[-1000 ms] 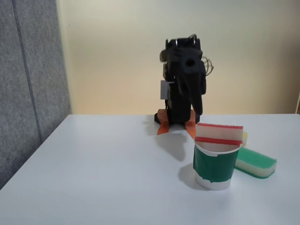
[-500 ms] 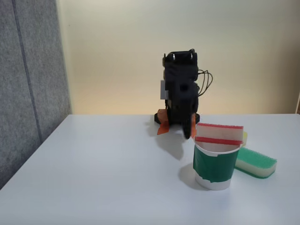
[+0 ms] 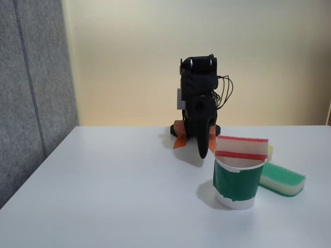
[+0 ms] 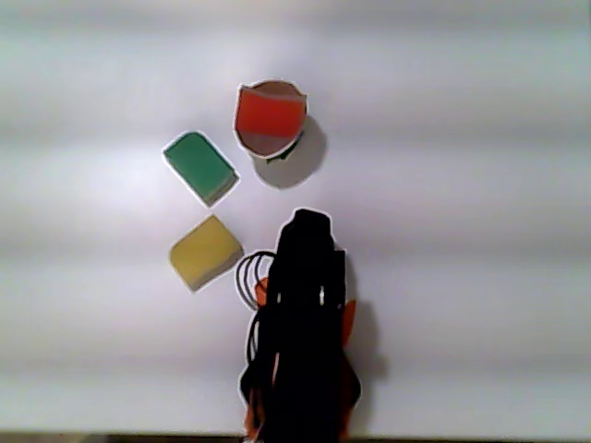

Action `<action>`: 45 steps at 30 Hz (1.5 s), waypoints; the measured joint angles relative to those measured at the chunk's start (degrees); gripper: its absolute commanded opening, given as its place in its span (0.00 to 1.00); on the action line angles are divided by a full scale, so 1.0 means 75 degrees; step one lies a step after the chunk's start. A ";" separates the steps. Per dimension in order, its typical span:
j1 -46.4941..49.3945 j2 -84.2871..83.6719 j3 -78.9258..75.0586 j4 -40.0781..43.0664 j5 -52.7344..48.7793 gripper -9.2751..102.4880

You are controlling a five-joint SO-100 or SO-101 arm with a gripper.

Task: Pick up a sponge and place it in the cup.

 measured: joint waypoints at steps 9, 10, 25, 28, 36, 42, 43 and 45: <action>0.0152 0.0012 0.0000 0.0129 0.0164 0.08; 0.0152 0.0012 0.0000 0.0129 0.0164 0.08; 0.0070 0.0012 0.0000 0.0129 0.0164 0.08; 0.0023 0.0012 0.0000 0.0129 0.0164 0.08; 0.0012 0.0012 0.0000 0.0129 0.0164 0.08; 0.0012 0.0012 0.0000 0.0129 0.0164 0.08; 0.0012 0.0012 0.0000 0.0129 0.0164 0.08; 0.0012 0.0012 0.0000 0.0129 0.0164 0.08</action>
